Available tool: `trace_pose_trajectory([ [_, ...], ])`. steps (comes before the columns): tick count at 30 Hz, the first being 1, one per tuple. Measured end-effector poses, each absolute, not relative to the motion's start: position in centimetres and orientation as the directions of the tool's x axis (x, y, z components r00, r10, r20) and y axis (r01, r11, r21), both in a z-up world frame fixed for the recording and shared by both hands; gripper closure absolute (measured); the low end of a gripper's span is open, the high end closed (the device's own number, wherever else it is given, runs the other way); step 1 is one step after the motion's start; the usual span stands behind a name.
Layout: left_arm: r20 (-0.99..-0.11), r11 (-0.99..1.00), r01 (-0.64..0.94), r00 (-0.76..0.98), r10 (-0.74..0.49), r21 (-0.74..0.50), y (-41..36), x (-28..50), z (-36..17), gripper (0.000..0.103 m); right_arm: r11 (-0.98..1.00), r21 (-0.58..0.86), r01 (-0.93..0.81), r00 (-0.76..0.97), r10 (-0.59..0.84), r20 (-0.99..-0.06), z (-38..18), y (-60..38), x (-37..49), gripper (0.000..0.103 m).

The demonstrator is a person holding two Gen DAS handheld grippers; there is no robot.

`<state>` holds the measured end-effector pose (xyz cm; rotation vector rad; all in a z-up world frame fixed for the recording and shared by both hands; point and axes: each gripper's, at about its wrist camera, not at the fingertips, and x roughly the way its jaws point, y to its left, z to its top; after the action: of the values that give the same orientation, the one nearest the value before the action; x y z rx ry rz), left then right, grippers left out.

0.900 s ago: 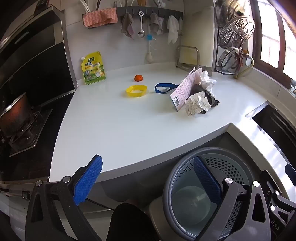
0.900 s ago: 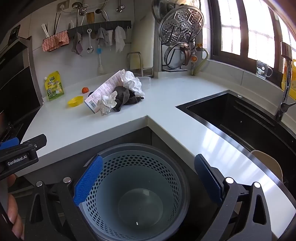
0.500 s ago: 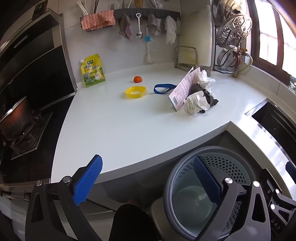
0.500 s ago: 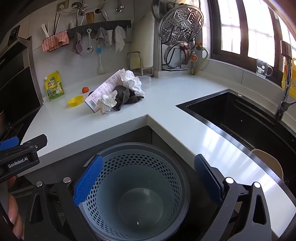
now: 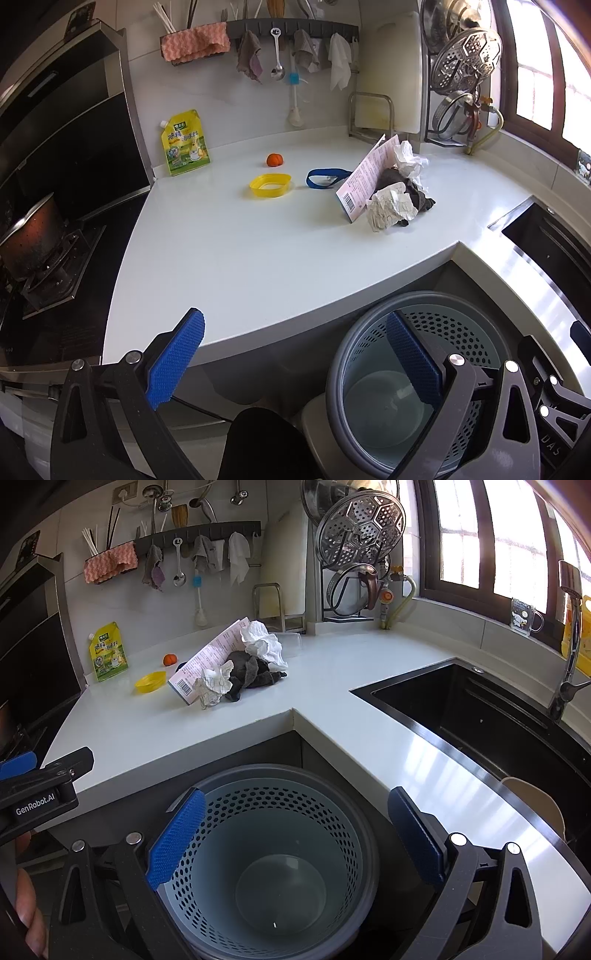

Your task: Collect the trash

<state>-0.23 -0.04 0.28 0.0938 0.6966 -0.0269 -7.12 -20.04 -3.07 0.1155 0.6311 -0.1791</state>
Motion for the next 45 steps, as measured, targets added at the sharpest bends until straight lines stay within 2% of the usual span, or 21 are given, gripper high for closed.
trace_pose_trajectory([
  [45, -0.648, 0.995, 0.059, 0.761, 0.005, 0.077, -0.41, -0.51, -0.1, 0.006, 0.977, 0.057, 0.205, 0.794, -0.132, -0.593, -2.88, -20.02, -7.15, 0.009],
])
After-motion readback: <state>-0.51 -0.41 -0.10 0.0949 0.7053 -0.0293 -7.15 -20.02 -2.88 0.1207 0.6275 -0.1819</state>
